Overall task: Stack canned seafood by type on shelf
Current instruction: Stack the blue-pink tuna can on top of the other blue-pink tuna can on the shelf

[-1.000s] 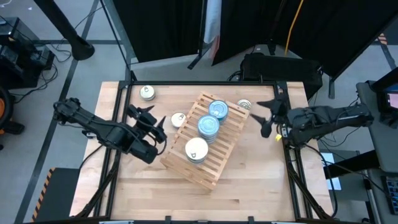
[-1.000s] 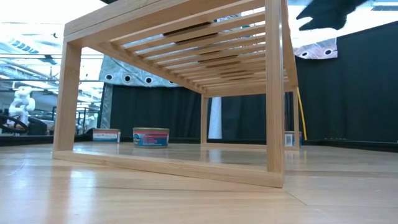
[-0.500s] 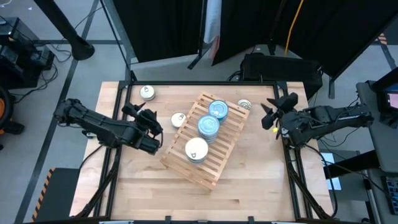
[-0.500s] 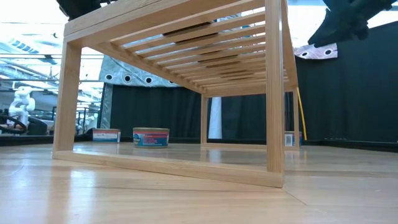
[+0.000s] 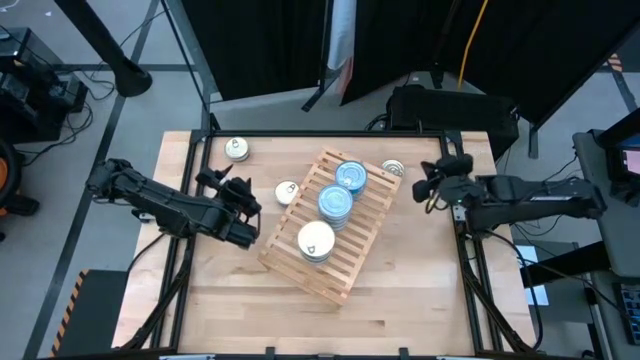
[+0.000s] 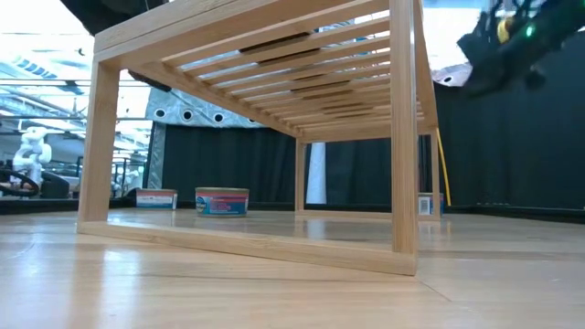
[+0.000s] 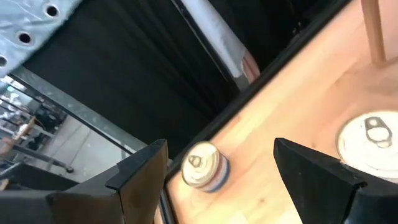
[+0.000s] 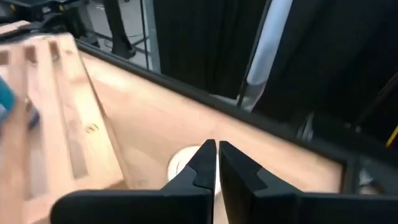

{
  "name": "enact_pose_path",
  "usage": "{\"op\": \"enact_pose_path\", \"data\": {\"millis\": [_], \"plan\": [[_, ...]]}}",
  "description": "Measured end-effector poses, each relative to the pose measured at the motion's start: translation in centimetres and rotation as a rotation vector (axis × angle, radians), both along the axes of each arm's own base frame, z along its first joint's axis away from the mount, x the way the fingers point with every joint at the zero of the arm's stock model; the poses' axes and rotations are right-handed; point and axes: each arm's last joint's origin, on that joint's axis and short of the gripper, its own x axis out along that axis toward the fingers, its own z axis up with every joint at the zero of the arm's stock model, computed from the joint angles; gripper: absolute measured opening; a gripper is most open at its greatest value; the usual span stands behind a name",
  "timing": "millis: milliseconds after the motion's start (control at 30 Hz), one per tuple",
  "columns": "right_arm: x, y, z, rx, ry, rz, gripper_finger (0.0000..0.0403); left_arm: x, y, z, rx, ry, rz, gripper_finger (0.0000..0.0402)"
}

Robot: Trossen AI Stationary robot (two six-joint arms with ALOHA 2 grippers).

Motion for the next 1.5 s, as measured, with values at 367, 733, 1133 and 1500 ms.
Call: {"op": "enact_pose_path", "data": {"millis": [367, 733, 1133, 1500], "plan": [[-0.2, -1.6, -6.8, 0.084, -0.039, -0.027, 0.0001, 1.4, -0.8, -0.7, -0.178, 0.084, -0.094, 0.0301], [-0.3, -2.5, -10.3, 0.098, 0.008, 0.182, 0.0, 2.1, -1.2, -0.9, -0.253, 0.125, -0.175, 0.0301], [-0.1, -3.0, -11.1, 0.007, 0.019, 0.251, 0.0, 2.1, -1.1, -0.9, -0.258, 0.127, -0.176, 0.0301], [0.2, -4.2, -11.5, -0.003, 0.057, 0.192, 0.0, 2.2, -1.1, -0.9, -0.241, 0.143, -0.188, 0.0301]]}}
